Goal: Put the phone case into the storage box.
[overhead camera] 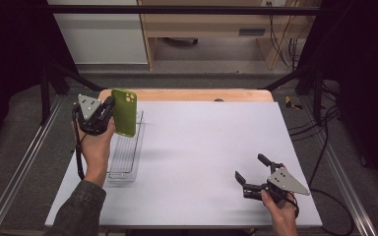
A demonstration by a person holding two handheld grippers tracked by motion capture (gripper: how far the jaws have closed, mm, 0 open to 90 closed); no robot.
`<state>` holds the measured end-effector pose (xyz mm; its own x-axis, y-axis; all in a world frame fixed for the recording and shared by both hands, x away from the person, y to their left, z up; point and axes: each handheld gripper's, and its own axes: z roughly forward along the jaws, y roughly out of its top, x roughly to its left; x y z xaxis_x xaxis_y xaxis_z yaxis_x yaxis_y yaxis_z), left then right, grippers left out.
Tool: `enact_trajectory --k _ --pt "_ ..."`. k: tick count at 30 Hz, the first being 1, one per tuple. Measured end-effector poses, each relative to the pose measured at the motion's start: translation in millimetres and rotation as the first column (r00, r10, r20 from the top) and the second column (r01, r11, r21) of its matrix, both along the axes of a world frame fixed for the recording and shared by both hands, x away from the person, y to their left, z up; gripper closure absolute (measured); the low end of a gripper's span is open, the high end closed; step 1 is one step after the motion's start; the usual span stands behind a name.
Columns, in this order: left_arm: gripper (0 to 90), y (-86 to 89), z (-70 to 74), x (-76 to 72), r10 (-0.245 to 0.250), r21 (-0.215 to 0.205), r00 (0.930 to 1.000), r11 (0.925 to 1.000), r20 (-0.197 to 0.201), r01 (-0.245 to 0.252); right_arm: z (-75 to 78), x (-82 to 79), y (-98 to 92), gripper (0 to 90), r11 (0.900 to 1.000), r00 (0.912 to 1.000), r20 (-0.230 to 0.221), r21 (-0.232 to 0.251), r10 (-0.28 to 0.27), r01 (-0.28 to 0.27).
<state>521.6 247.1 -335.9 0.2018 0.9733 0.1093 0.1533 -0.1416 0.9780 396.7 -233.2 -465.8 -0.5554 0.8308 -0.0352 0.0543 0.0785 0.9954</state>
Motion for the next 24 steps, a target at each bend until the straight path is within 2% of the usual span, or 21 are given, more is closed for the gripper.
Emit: enact_trajectory --k 9,24 --pt "87.5 -0.6 -5.0 8.0 0.004 -0.003 1.0 1.0 0.003 -0.004 -1.3 0.1 1.7 3.5 1.0 1.0 0.002 -0.014 -0.002 0.002" --pt "87.5 -1.7 -11.4 20.6 0.019 -0.003 0.9998 0.9998 -0.004 -0.019 -1.6 0.3 2.5 3.4 1.0 1.0 0.003 -0.009 -0.002 0.002"
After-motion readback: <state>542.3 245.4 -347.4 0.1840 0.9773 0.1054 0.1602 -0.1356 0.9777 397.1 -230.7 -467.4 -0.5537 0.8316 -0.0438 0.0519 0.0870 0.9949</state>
